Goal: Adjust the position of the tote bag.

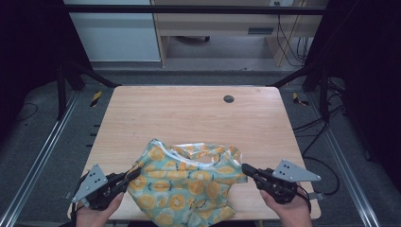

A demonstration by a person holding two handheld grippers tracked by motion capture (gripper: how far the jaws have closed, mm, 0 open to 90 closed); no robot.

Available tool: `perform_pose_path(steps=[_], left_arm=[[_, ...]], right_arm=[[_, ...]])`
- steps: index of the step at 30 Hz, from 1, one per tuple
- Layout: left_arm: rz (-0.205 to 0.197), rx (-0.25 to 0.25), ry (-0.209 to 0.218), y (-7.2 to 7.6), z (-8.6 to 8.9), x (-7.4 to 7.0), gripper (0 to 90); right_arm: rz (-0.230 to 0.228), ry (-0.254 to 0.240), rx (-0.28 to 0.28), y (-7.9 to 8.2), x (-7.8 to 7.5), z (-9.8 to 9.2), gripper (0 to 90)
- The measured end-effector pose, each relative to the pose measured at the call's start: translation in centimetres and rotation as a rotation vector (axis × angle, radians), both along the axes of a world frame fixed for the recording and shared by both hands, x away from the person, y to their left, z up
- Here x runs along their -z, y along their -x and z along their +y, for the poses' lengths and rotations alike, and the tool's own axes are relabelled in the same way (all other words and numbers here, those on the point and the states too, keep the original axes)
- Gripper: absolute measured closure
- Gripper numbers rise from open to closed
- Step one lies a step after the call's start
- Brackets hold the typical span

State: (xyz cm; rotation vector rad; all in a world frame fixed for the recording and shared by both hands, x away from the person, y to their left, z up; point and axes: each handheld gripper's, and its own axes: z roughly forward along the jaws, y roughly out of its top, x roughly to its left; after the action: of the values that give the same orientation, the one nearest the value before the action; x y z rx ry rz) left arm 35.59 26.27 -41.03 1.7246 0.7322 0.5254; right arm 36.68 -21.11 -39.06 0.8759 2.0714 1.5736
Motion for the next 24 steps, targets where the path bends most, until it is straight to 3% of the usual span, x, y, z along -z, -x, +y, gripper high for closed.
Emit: perform_pose_path(steps=[7,8,9,10,12,14,15,17,18,19,20,21,24], left_arm=[[0.028,0.100,0.017,0.8,1.0,1.5,89.1],[0.018,0.136,-0.004,0.9,1.0,1.7,89.1],[0.018,0.136,-0.004,0.9,1.0,1.7,89.0],[0.023,0.173,-0.039,0.7,0.8,2.1,89.1],[0.032,0.200,-0.057,0.6,0.7,2.3,89.1],[0.054,0.235,-0.128,0.3,0.1,2.9,89.2],[0.054,0.235,-0.128,0.3,0.1,2.9,89.2],[0.065,0.247,-0.211,0.0,-0.6,3.4,89.1],[0.076,0.254,-0.293,-0.3,-1.3,4.0,89.1],[0.076,0.254,-0.293,-0.3,-1.3,4.0,89.1],[0.076,0.259,-0.387,-0.6,-2.3,4.6,88.9],[0.076,0.259,-0.387,-0.6,-2.3,4.6,88.8],[0.085,0.248,-0.458,-1.6,-3.4,5.3,88.5]], right_arm=[[0.034,-0.016,-0.053,1.4,2.4,-0.2,89.7],[0.050,-0.034,-0.071,1.6,3.0,-0.6,89.7],[0.050,-0.034,-0.071,1.6,3.0,-0.6,89.7],[0.069,-0.031,-0.085,1.7,3.7,-0.9,89.7],[0.082,-0.027,-0.094,1.7,4.0,-1.0,89.7],[0.117,0.020,-0.116,1.6,5.0,-1.2,89.7],[0.117,0.020,-0.116,1.6,5.0,-1.2,89.7],[0.149,0.051,-0.129,1.3,5.6,-1.2,89.6],[0.170,0.080,-0.131,1.0,6.1,-1.0,89.6],[0.170,0.080,-0.131,1.0,6.1,-1.0,89.6],[0.185,0.103,-0.136,0.6,6.4,-0.6,89.6],[0.185,0.103,-0.136,0.6,6.4,-0.6,89.6],[0.204,0.144,-0.142,-0.5,6.8,0.2,89.5]])
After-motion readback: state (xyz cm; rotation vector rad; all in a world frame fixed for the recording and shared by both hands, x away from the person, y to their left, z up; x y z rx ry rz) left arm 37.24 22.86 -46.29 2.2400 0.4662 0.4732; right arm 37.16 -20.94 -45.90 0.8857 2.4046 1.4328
